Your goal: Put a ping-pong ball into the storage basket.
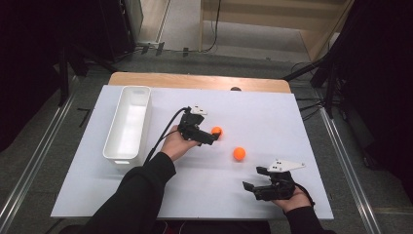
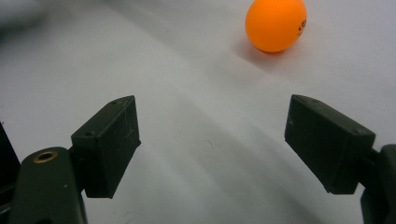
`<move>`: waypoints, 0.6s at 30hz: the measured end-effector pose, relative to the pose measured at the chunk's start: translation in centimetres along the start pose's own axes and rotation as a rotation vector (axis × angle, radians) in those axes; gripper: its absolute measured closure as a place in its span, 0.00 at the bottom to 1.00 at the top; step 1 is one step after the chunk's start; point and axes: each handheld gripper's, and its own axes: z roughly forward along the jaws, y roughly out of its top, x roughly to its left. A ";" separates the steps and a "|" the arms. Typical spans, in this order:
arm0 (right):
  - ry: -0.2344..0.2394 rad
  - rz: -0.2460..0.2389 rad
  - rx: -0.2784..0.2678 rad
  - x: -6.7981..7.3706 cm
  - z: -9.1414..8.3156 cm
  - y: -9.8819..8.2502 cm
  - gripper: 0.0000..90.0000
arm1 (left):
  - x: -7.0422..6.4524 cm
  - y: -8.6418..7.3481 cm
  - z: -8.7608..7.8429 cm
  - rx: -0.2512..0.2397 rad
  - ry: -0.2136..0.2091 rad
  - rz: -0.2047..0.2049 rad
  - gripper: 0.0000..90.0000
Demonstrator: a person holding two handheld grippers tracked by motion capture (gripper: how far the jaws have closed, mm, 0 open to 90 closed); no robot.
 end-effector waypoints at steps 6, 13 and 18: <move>0.006 0.000 0.004 -0.1 0.0 0.0 0.18 | -0.1 0.6 0.5 -0.016 -0.006 0.006 0.04; 0.005 0.002 0.008 -0.1 0.1 0.0 0.18 | 0.0 0.9 1.1 -0.022 -0.014 -0.020 0.04; 0.005 0.005 0.007 -0.1 0.1 0.0 0.18 | 0.3 0.9 1.3 -0.024 0.007 -0.031 0.05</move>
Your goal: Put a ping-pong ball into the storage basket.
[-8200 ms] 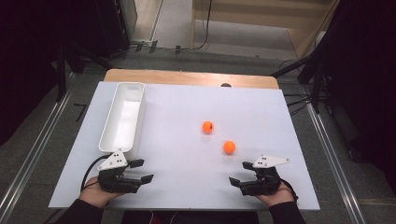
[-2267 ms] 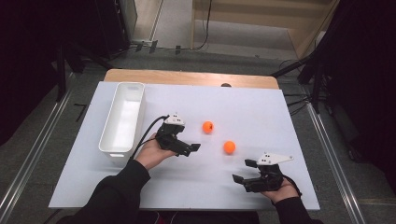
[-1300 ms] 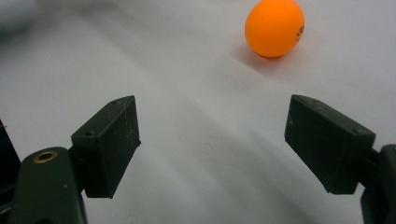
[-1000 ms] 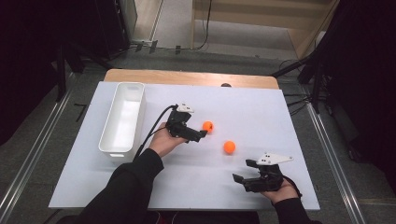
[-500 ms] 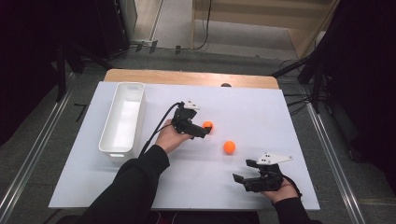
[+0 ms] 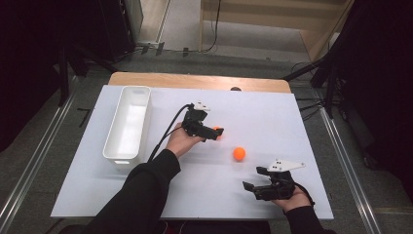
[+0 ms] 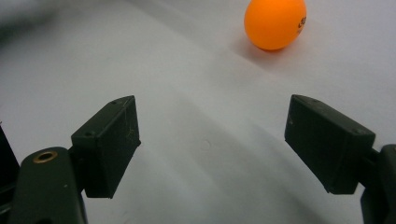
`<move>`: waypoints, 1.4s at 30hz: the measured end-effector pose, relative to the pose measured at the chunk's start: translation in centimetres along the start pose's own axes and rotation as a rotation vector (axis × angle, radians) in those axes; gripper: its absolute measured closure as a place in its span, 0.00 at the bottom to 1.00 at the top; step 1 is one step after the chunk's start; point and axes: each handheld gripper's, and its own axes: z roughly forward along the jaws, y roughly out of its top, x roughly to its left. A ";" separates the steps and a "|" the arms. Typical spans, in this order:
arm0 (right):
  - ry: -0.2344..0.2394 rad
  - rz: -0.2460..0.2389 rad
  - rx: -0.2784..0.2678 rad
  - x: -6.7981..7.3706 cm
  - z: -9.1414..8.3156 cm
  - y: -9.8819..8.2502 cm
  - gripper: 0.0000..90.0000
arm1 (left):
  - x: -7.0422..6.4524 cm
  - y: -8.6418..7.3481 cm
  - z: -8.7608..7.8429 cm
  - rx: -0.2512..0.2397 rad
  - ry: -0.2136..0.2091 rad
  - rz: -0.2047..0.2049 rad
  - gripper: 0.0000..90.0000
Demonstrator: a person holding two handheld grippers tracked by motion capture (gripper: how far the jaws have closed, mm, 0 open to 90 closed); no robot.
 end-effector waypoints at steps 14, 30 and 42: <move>0.003 -0.007 0.003 0.0 0.1 0.0 0.18 | -0.1 1.2 1.6 0.020 0.024 0.019 0.05; 0.009 -0.007 0.007 0.0 0.1 0.0 0.18 | -0.3 1.0 3.0 0.062 0.039 0.052 0.05; 0.007 -0.012 0.015 0.1 0.2 0.0 0.18 | -0.1 0.2 3.2 0.062 0.038 0.059 0.05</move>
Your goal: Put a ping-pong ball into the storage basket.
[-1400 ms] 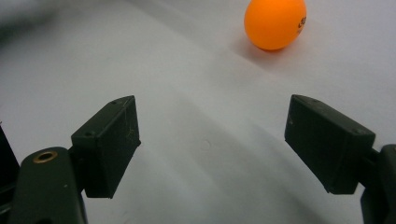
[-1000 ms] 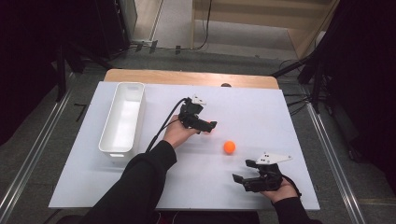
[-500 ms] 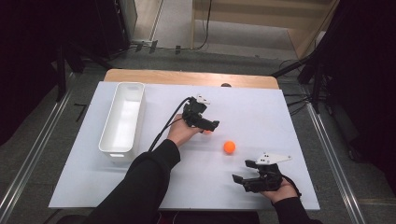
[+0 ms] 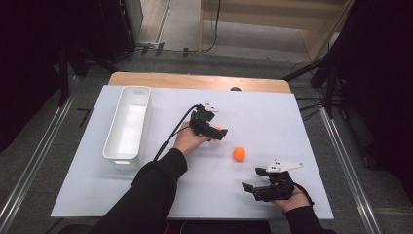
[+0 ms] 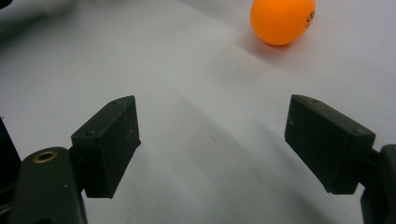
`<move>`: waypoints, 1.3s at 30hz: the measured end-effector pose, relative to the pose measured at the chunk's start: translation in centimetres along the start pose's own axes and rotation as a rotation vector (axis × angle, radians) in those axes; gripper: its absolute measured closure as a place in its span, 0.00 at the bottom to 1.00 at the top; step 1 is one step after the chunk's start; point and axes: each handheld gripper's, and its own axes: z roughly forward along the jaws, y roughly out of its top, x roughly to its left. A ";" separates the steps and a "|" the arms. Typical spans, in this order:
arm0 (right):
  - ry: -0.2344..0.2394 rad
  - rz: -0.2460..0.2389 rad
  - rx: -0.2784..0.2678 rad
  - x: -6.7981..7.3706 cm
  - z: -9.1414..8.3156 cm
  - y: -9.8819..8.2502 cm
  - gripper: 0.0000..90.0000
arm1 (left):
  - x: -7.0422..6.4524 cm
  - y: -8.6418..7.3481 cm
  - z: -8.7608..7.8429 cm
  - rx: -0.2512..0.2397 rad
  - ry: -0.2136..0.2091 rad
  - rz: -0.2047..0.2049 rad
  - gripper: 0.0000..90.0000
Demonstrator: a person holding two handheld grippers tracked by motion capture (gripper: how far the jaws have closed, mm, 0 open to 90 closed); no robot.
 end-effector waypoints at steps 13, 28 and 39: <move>0.003 0.002 0.003 0.0 0.0 0.0 0.18 | -0.7 -1.1 1.0 0.035 0.008 0.032 0.05; -0.001 -0.007 0.016 0.1 0.1 0.0 0.18 | -1.4 -2.1 1.7 0.059 0.065 0.108 0.05; -0.003 -0.004 0.017 0.1 0.1 0.0 0.18 | -1.6 -2.4 1.4 0.034 0.068 0.103 0.16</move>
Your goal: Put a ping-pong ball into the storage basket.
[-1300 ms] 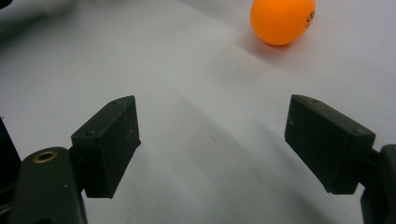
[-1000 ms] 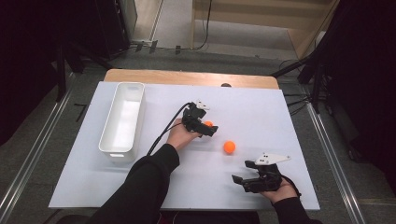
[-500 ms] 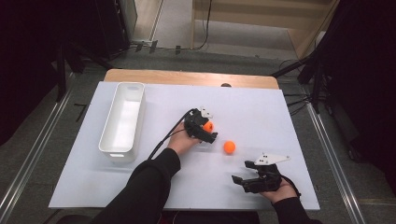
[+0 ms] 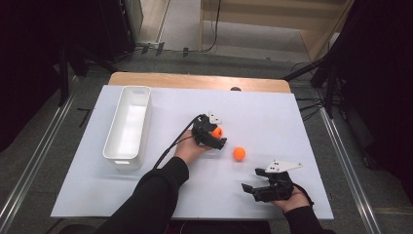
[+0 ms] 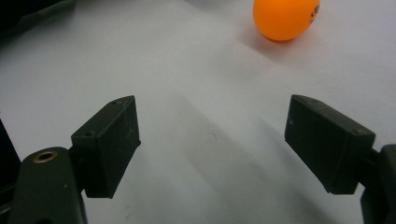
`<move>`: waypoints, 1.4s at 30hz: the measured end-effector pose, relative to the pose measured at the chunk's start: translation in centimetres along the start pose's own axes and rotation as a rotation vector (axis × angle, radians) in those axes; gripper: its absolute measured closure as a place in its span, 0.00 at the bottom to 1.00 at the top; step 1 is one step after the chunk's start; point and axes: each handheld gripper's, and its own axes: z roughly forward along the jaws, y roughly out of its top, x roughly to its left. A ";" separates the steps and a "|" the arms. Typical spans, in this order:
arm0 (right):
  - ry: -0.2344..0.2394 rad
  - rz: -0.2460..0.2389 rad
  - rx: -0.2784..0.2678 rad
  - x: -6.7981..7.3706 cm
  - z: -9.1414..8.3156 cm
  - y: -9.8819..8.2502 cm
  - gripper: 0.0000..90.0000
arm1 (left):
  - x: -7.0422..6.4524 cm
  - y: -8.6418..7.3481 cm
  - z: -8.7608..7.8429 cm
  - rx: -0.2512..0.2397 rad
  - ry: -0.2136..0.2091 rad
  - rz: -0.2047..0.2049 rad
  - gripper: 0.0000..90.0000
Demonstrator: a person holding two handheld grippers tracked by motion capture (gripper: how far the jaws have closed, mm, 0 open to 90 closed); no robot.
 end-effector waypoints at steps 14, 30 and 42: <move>-0.001 0.000 0.005 0.0 0.0 0.0 0.18 | -0.2 -0.3 -0.4 -0.036 0.005 -0.009 0.46; 0.002 -0.007 0.011 0.0 0.2 0.0 0.18 | 0.2 -0.3 -0.6 -0.043 -0.017 -0.012 0.56; 0.009 0.003 0.005 0.0 0.1 0.0 0.18 | 1.0 -0.1 -1.8 -0.016 -0.119 -0.070 0.56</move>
